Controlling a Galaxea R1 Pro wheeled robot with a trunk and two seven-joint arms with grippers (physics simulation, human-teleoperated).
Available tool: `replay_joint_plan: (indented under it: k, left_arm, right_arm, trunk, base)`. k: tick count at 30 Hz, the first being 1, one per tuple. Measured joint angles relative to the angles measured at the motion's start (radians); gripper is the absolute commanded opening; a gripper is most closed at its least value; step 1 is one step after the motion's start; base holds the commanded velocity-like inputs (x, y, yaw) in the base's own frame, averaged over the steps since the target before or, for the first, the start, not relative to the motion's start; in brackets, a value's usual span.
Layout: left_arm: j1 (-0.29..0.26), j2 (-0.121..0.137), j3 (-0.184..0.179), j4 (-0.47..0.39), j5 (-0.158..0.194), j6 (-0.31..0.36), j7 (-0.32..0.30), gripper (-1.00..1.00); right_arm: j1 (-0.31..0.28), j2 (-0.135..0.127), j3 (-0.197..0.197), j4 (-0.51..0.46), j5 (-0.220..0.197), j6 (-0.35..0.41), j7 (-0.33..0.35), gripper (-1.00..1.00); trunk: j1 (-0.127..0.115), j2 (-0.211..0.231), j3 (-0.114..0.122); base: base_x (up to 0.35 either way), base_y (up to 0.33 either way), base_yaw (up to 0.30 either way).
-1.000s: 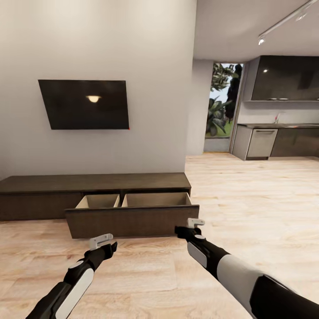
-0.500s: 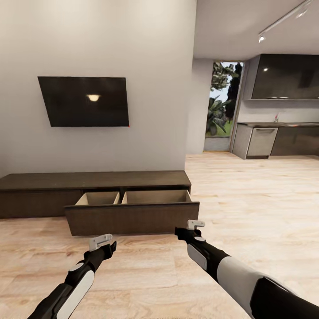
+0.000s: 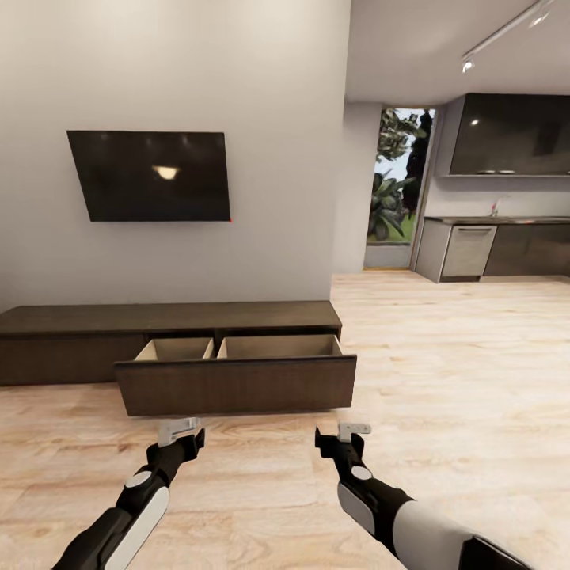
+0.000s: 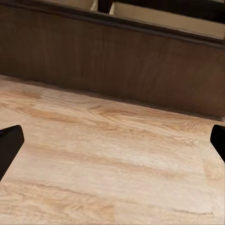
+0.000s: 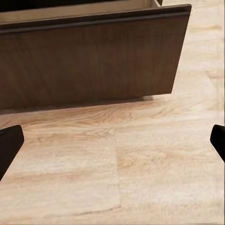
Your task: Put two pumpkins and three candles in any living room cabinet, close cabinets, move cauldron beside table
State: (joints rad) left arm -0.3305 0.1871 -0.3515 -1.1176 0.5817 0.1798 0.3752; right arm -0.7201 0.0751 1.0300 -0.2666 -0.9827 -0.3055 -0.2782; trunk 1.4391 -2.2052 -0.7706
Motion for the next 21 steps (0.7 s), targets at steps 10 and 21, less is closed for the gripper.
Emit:
replay_joint_plan:
  k: [10, 21]
  left_arm:
    - [0.0, -0.002, -0.028, 0.066, -0.009, -0.065, -0.007, 1.0]
    - [-0.001, -0.003, -0.082, 0.073, -0.063, -0.101, -0.009, 1.0]
  right_arm:
    - [0.029, 0.001, 0.006, 0.031, 0.008, -0.081, 0.006, 1.0]
    - [0.03, 0.002, 0.01, 0.023, 0.012, -0.083, 0.009, 1.0]
  trunk:
    - [0.038, -0.07, -0.031]
    - [0.081, -0.147, -0.066]
  base:
    - [0.0, 0.0, 0.0]
    - [0.0, 0.0, 0.0]
